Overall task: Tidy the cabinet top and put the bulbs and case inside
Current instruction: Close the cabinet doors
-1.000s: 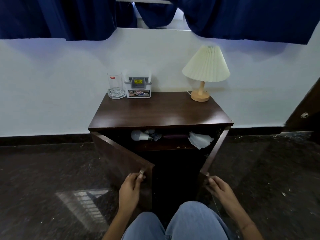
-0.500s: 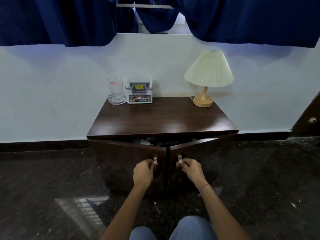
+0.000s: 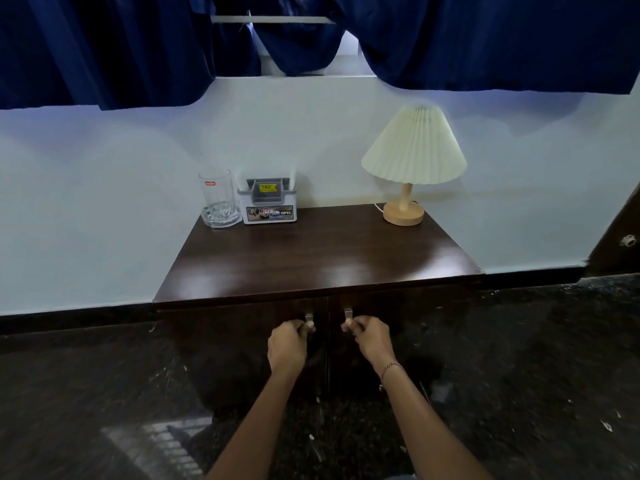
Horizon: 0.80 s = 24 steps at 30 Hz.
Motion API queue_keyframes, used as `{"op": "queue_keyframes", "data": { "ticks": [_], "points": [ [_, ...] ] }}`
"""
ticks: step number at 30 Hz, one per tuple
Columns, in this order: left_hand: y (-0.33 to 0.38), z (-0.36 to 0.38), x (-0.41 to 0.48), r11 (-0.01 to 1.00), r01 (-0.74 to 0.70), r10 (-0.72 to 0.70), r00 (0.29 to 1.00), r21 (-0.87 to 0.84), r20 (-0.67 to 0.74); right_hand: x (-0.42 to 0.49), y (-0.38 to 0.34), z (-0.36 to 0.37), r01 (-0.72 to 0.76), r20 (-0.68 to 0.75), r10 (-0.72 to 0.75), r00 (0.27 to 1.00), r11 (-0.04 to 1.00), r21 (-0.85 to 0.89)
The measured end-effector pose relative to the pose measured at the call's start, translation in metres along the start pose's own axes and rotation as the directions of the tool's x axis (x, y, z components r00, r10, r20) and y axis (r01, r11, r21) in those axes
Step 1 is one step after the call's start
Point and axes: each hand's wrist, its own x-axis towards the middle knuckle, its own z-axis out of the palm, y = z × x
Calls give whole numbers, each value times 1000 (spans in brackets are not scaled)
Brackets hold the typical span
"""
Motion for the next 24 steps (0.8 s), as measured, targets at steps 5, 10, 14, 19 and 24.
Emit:
{"op": "queue_keyframes", "data": {
  "ticks": [5,10,14,19,24],
  "points": [
    [-2,0,5,999,11,-11,1000,-43,9,-2,1,3,9,-28,-10,1000,1000,-28],
    [-16,9,13,990,-1,-3,1000,-139,-29,5,4,0,49,13,-49,999,997,-60],
    [-24,20,11,965,-19,-26,985,-261,-168,5,15,4,142,-57,-151,987,980,-139],
    [-9,28,-2,943,-3,-92,959,-332,-270,-1,11,10,186,-228,-248,941,947,-262],
    [10,3,-6,994,109,-107,973,-1,-202,-12,-18,2,96,-125,-165,978,898,-430]
  ]
}}
